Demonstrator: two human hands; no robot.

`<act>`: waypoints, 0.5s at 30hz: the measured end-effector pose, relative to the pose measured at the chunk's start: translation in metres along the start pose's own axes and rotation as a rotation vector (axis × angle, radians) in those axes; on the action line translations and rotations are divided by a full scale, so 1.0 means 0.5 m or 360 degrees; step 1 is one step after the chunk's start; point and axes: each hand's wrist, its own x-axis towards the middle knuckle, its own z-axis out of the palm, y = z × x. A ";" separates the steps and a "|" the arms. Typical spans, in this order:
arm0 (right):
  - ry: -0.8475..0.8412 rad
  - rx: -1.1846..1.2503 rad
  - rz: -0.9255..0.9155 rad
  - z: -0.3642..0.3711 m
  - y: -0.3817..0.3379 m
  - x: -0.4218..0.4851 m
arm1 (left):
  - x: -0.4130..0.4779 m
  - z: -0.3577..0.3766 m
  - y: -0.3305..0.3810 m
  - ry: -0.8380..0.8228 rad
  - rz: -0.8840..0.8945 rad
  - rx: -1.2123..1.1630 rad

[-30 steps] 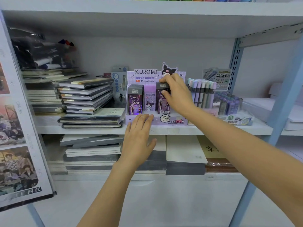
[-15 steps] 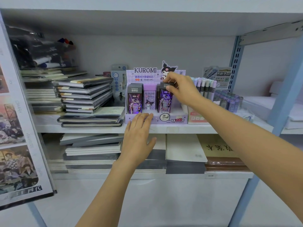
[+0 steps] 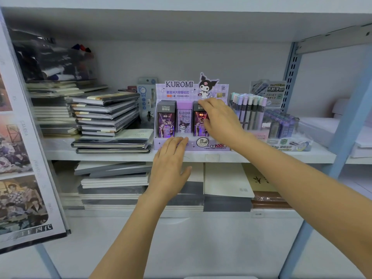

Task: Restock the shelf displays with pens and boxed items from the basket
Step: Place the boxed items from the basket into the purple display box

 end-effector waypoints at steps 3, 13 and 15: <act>-0.0054 0.0016 -0.0002 -0.012 -0.007 -0.016 | -0.001 -0.004 0.004 -0.0053 -0.0005 0.0006; -0.0183 0.0929 -0.0471 0.080 -0.056 -0.321 | -0.160 0.142 0.011 0.0346 -0.0133 -0.0277; -0.0514 0.1021 -0.0359 0.144 -0.048 -0.393 | -0.243 0.213 -0.012 0.0070 -0.0218 -0.0292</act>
